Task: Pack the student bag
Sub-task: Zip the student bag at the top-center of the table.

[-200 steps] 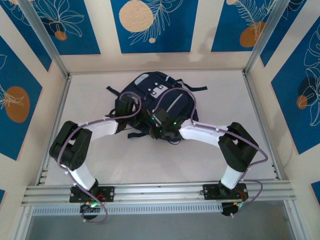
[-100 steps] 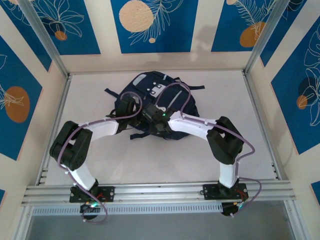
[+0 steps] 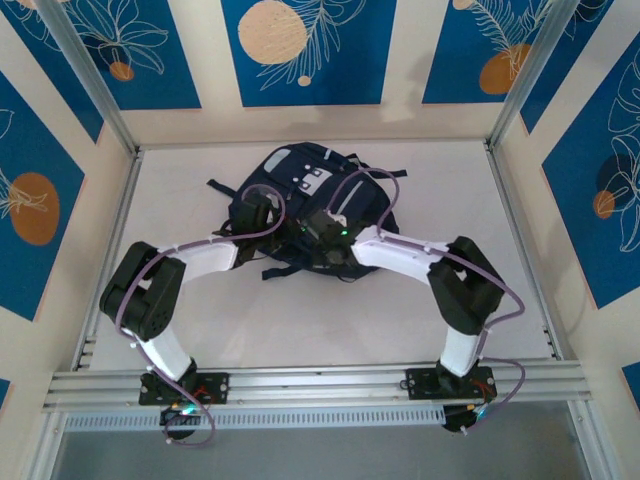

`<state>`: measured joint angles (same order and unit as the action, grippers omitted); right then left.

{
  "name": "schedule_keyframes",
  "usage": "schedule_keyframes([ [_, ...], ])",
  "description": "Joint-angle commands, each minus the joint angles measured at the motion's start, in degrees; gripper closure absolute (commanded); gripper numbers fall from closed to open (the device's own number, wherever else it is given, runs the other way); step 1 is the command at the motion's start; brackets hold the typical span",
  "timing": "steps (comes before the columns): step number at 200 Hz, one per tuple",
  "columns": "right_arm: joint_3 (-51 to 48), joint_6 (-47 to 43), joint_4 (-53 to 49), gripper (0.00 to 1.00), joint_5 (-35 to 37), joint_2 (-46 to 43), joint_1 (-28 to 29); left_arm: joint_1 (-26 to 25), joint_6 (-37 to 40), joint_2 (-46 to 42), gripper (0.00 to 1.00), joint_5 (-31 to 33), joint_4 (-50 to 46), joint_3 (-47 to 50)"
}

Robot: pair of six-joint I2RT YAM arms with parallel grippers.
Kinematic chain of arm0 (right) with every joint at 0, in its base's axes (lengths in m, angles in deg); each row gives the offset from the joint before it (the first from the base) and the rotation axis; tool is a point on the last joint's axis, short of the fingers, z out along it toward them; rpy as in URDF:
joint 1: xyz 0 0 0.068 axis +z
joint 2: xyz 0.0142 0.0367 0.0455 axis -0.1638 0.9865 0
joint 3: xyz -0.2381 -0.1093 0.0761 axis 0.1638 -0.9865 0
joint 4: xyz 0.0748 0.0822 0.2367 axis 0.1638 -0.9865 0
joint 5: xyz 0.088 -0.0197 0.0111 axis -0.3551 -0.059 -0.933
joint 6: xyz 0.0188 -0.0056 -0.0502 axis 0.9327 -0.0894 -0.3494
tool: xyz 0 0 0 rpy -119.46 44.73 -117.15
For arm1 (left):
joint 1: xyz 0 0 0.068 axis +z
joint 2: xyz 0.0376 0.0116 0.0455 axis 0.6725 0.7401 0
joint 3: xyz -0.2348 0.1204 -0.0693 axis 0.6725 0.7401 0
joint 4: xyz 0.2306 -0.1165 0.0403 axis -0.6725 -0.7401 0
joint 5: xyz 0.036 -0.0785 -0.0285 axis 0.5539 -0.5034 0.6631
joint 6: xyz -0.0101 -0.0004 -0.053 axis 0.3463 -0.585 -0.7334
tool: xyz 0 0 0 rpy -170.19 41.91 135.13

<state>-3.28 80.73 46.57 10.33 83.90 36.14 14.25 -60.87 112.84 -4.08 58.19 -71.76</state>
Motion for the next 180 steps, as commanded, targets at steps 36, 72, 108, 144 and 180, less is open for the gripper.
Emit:
schedule_keyframes([
  [36,-2.65,-23.81,-14.02,1.00,-12.92,-5.20,-9.31,3.11,11.07,2.98,1.00,-1.35,-4.31,-7.92],
  [72,-1.56,-25.20,-9.68,1.00,-27.92,-5.51,-10.04,4.36,13.04,7.82,1.00,-3.57,-5.90,-14.68],
  [108,3.34,-24.09,0.73,1.00,-37.44,-0.96,-5.36,4.45,16.26,11.53,0.69,-6.12,-14.53,-24.50],
  [144,10.00,-21.72,7.10,1.00,-39.64,5.34,-3.75,4.45,16.93,4.62,0.32,-4.43,-18.12,-19.07],
  [180,12.27,-19.79,9.89,1.00,-39.70,7.62,-3.55,4.45,11.94,-0.92,0.28,-6.44,-15.24,-7.74],
])
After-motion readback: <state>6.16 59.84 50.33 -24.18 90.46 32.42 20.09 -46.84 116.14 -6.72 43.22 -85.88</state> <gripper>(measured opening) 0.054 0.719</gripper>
